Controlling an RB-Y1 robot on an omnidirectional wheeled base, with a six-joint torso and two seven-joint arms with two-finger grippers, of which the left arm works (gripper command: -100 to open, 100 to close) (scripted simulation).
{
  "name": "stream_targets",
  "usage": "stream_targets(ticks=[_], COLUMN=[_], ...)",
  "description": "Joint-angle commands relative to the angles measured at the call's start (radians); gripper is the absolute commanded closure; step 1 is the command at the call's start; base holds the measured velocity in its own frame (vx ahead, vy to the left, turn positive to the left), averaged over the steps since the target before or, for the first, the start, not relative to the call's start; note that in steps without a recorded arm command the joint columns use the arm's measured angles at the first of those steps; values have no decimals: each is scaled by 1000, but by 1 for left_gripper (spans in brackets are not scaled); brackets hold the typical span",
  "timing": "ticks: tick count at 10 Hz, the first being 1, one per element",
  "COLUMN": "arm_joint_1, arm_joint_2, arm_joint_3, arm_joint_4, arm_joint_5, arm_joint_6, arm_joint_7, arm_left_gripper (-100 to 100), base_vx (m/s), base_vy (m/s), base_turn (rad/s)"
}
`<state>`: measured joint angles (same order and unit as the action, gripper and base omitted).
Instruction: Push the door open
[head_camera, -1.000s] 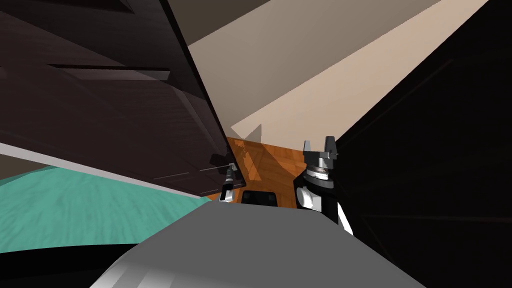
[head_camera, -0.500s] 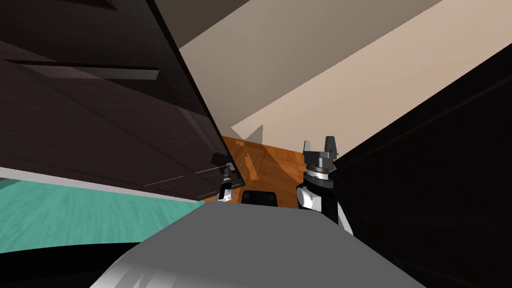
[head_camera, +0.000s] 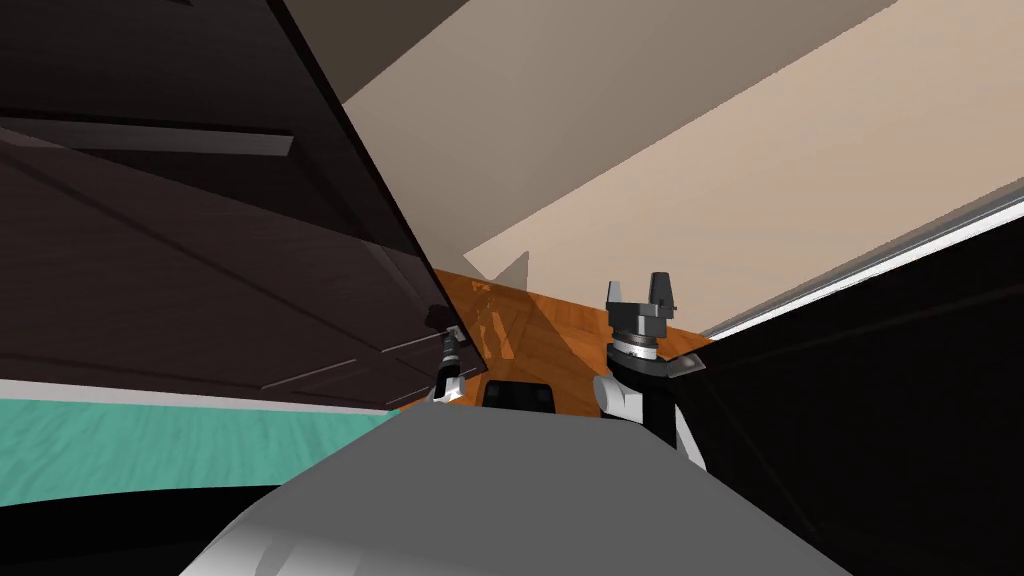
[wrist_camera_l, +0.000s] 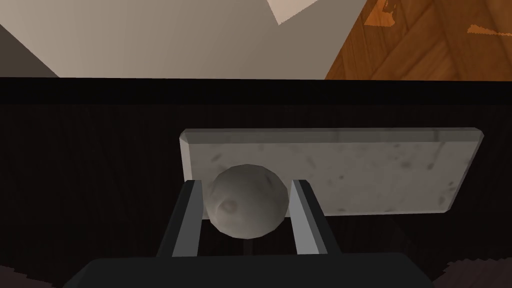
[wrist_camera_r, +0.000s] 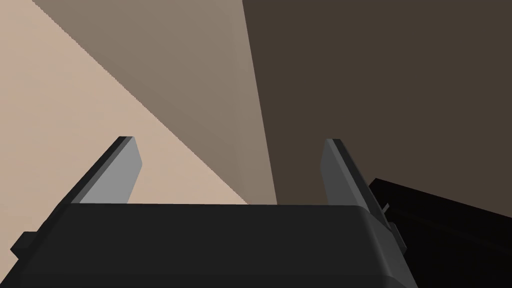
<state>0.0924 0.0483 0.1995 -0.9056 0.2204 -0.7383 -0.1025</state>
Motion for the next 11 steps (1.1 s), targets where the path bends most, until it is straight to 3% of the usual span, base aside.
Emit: stream_targets(ticks=[1, 2, 6, 9, 11], arm_joint_1=[-10, 0, 1, 2, 3], arm_joint_2=[3, -2, 12, 13, 13], arm_joint_3=[20, 11, 54, 66, 96], arm_joint_4=[9, 0, 0, 0, 1], arm_joint_5=[11, 6, 29, 35, 52], arm_joint_6=[-3, 3, -1, -2, -4], arm_joint_7=[-2, -4, -17, -20, -30], arm_left_gripper=[100, 100, 100, 100, 100], base_vx=[198, 91, 180, 131, 173], base_vy=[-57, -19, -4, 14, 3], base_turn=[67, 35, 43, 21, 51])
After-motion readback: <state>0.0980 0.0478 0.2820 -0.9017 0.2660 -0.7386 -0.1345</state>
